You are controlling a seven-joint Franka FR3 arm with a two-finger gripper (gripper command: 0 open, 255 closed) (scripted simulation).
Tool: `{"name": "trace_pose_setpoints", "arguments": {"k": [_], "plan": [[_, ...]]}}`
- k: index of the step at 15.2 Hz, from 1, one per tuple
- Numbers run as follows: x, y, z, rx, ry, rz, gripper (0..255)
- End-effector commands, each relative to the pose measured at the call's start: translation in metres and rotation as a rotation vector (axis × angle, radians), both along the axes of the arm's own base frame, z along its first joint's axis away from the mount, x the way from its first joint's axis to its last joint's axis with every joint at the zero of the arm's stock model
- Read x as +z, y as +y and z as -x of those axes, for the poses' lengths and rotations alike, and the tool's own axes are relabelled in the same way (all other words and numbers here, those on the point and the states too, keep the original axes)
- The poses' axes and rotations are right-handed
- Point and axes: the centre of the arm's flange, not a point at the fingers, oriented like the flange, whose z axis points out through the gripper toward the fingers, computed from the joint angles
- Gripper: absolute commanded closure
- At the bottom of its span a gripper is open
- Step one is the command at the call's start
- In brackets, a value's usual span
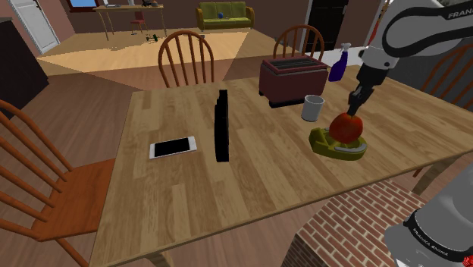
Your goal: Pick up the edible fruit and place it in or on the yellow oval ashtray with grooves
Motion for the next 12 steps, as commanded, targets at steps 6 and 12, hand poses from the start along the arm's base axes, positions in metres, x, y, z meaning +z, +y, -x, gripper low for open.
{"name": "trace_pose_setpoints", "arguments": {"k": [6,12], "plan": [[-0.0029,0.0001,-0.0006,0.0,-0.001,0.0,255],[-0.0029,0.0001,-0.0006,0.0,-0.001,0.0,0]]}}
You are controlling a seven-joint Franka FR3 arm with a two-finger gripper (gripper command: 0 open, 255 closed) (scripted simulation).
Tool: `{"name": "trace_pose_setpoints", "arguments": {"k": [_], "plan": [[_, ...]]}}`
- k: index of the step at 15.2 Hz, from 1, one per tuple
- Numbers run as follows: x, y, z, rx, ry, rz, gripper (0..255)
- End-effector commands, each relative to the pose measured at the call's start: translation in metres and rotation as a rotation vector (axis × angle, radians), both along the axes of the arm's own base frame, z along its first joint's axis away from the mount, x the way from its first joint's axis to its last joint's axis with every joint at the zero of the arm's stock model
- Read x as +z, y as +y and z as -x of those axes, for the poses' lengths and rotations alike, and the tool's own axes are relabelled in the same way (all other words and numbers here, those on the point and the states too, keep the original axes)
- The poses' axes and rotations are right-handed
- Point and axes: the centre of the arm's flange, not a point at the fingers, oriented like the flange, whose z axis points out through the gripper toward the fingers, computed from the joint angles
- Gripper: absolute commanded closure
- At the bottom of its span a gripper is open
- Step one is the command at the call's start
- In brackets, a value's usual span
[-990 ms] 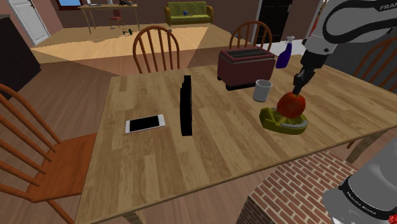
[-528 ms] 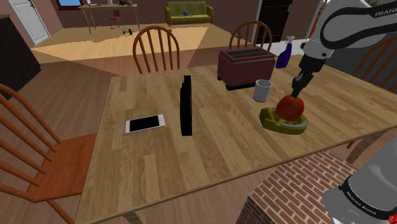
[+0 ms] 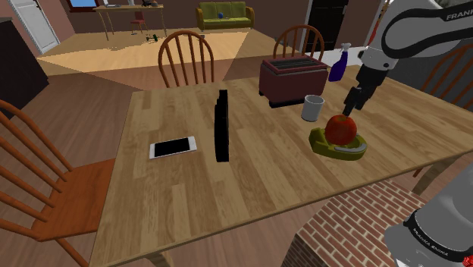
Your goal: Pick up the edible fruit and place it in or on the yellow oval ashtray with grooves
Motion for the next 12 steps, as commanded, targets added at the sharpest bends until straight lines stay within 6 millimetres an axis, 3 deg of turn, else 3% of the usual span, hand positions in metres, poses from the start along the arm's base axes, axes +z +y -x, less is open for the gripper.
{"name": "trace_pose_setpoints", "arguments": {"k": [1,4,12], "plan": [[0.013,-0.001,0.0,0.0,0.0,0.0,0],[0.05,-0.004,0.002,0.0,0.0,0.0,0],[0.05,-0.004,0.002,0.0,0.0,0.0,0]]}}
